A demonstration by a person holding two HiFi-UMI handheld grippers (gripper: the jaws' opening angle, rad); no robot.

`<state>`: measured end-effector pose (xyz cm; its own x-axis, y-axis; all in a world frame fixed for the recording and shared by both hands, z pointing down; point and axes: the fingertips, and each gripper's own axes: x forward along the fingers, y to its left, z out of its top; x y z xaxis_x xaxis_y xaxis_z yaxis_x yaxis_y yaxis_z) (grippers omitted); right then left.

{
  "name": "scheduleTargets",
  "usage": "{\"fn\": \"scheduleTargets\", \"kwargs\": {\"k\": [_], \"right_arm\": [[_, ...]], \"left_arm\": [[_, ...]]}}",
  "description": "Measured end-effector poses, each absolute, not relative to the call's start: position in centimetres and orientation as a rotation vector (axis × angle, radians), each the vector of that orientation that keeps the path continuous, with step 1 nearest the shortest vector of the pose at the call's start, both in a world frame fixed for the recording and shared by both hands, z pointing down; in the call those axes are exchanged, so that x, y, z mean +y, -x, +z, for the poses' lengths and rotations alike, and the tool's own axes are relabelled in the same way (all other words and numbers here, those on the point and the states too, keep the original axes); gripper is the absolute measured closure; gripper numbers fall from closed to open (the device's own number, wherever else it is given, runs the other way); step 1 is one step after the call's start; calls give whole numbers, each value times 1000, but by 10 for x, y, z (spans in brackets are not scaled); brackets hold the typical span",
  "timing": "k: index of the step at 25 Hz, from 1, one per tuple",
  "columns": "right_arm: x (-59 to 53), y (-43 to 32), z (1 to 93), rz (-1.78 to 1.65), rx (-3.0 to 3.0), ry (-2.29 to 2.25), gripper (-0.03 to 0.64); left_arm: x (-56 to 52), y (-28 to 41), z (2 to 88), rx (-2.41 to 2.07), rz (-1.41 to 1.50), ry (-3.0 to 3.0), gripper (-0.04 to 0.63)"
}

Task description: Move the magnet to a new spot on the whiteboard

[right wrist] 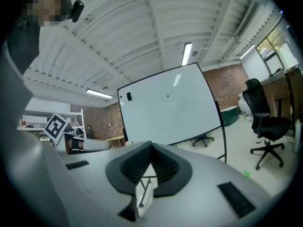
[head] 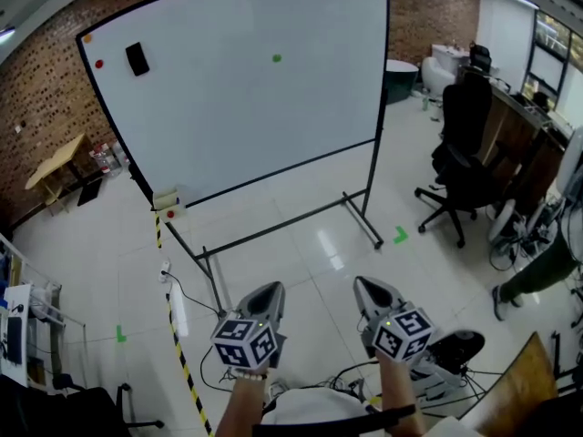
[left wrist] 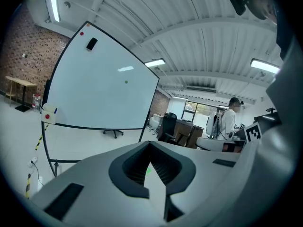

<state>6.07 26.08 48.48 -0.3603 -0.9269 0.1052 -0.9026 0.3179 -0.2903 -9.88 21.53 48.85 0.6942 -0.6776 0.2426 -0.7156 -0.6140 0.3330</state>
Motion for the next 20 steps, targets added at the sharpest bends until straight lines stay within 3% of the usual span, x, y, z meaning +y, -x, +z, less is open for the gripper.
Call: {"fn": "scheduleTargets", "kwargs": {"k": [20], "right_arm": [[237, -129, 518, -522, 2528, 1668, 610]], "left_arm": [[192, 28, 513, -1138, 137, -2467, 597]]}}
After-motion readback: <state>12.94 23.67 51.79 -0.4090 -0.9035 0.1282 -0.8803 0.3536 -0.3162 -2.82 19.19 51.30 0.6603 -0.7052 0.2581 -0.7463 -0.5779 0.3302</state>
